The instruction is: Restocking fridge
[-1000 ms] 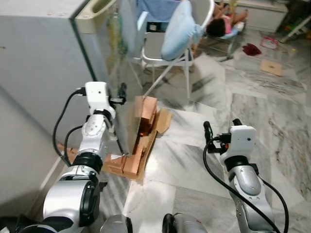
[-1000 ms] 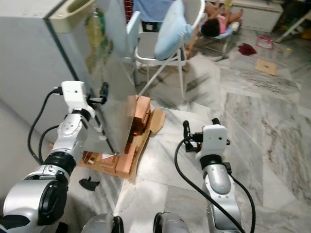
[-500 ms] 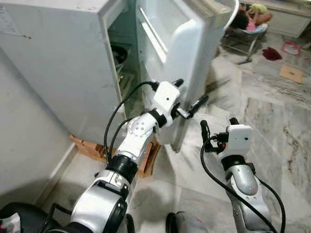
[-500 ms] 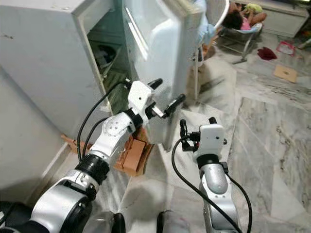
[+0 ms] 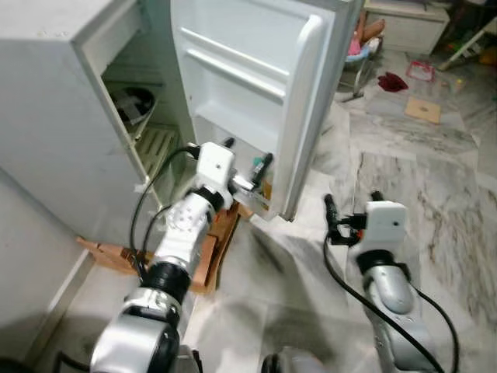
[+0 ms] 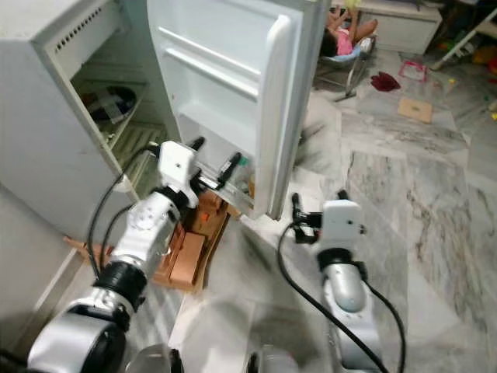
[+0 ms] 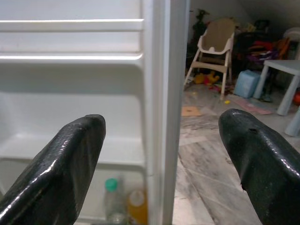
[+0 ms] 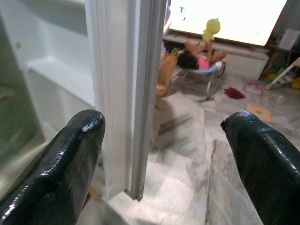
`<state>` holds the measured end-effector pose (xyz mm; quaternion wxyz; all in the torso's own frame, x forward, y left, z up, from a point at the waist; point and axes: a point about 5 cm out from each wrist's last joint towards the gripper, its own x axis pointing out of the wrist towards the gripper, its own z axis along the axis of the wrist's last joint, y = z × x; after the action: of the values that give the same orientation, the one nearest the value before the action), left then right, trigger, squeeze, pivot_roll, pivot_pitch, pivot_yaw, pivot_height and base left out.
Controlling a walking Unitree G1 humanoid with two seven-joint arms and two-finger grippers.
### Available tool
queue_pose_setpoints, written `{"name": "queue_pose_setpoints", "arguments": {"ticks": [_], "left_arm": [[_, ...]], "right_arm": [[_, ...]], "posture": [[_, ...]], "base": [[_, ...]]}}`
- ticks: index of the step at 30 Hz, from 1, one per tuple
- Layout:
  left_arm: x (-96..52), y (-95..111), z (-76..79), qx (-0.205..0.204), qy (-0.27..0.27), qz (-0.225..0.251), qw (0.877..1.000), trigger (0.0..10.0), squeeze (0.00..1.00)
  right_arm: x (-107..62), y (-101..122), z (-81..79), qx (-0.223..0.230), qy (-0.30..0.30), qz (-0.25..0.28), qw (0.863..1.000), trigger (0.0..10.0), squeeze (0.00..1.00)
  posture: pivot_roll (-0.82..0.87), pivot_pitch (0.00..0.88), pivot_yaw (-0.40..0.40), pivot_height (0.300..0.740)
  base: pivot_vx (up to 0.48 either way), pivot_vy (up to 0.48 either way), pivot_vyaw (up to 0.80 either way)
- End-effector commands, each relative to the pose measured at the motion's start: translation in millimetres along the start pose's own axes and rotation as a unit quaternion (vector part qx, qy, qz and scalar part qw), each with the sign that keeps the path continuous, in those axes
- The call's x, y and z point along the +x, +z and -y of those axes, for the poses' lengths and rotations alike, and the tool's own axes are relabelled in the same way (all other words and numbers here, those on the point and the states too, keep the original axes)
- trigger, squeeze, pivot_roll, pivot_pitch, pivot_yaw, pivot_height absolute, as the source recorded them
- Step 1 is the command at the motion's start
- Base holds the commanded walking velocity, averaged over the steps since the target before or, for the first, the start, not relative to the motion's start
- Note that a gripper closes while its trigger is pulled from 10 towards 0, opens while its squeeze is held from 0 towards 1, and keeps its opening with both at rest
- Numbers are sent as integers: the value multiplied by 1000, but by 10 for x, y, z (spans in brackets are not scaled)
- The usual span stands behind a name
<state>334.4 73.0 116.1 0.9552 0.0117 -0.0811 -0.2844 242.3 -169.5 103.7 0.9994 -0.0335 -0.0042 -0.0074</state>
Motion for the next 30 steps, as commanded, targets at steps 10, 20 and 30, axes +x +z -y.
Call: {"name": "queue_pose_setpoints", "arguments": {"ticks": [10,20,30], "left_arm": [[-255,-166,-150,26,55,-32,998,10000,0],[-162,-116,-176,31,69,-36,997,10000,0],[-31,-82,-86,26,64,-33,997,10000,0]], "right_arm": [[44,0,-76,7,10,3,1000,10000,0],[68,-11,-88,11,12,1,1000,10000,0],[77,-9,-96,11,14,4,1000,10000,0]], "posture": [[-94,65,-2,740],[-96,57,3,740],[-95,55,7,740]], "base": [[340,-331,0],[430,-102,-358],[480,0,-52]]}}
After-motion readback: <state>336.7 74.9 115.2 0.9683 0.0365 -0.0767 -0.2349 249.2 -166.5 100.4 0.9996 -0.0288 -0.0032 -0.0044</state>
